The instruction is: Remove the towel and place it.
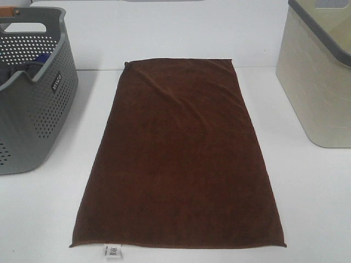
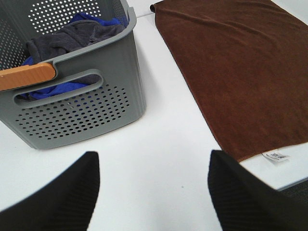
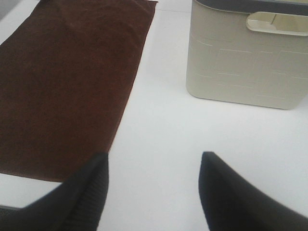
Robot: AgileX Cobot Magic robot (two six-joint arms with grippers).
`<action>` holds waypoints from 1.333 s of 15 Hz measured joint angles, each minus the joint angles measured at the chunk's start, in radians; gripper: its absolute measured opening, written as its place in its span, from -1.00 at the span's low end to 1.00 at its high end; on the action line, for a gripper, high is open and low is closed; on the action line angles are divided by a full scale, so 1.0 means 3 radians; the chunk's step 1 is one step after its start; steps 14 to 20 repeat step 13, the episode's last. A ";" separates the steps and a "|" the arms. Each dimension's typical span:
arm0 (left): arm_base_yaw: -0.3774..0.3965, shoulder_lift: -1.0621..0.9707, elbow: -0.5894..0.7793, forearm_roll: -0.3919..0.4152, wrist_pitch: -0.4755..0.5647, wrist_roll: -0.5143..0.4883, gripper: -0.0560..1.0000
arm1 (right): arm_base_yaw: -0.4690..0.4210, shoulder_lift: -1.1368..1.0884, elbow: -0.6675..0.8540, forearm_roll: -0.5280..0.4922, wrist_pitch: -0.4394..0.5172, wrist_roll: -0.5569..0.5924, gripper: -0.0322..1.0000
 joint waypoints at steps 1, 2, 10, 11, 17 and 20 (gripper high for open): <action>0.0000 0.0000 0.0000 0.0000 0.0000 0.0000 0.29 | 0.0000 0.0000 0.0000 0.0000 0.0000 0.0000 0.11; 0.0000 0.0000 0.0000 0.0000 0.0000 -0.0003 0.29 | 0.0000 0.0000 0.0000 0.0000 0.0000 0.0000 0.11; 0.0000 0.0000 0.0000 0.0000 0.0000 0.0000 0.29 | 0.0000 0.0000 0.0000 0.0000 0.0000 0.0000 0.11; 0.0000 0.0000 0.0000 0.0000 0.0000 0.0000 0.29 | 0.0000 0.0000 0.0000 0.0000 0.0000 0.0000 0.11; 0.0000 0.0000 0.0000 0.0000 0.0000 0.0000 0.29 | 0.0000 0.0000 0.0000 0.0000 0.0000 0.0000 0.11; 0.0000 0.0000 0.0000 0.0000 0.0000 0.0000 0.29 | 0.0000 0.0000 0.0000 0.0000 0.0000 0.0000 0.11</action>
